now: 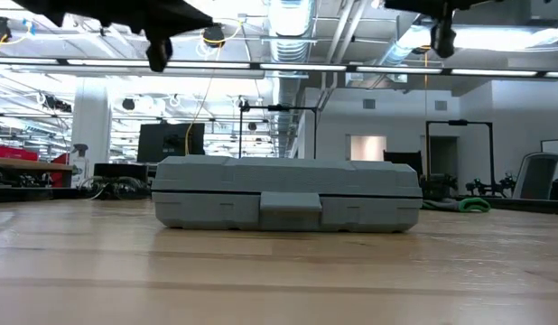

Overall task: Prefit tool cases
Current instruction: Open the gray toolbox

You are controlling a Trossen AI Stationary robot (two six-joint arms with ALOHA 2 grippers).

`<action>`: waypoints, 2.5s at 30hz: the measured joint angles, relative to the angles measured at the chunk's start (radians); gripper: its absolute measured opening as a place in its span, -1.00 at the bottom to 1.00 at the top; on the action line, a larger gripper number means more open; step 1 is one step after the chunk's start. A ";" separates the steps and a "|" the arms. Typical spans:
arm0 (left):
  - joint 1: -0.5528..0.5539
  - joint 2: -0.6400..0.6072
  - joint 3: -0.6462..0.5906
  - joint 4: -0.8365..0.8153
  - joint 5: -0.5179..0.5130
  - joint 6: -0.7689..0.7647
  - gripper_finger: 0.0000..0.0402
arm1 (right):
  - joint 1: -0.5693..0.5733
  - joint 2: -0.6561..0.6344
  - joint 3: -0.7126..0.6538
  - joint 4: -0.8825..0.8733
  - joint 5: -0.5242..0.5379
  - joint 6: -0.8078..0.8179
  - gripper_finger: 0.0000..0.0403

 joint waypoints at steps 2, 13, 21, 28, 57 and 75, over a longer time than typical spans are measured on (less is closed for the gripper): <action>0.000 0.048 0.002 0.000 0.018 -0.001 -1.00 | 0.001 0.059 0.019 -0.014 -0.032 0.003 -0.92; 0.000 0.355 0.002 0.000 0.081 0.000 -1.00 | 0.197 0.449 0.033 0.043 -0.081 0.156 -0.92; 0.002 0.529 0.004 0.002 0.142 0.052 -1.00 | 0.385 0.653 0.033 0.215 -0.081 0.341 -0.92; 0.002 0.627 0.004 0.001 0.202 0.059 -1.00 | 0.506 0.809 0.032 0.290 -0.061 0.501 -0.92; -0.144 0.810 0.059 0.140 0.503 -0.024 -1.00 | 0.337 1.008 0.028 0.368 0.187 0.521 -0.92; -0.104 0.731 0.082 -0.151 0.479 0.057 -1.00 | 0.422 0.855 0.026 0.117 0.208 0.646 -0.92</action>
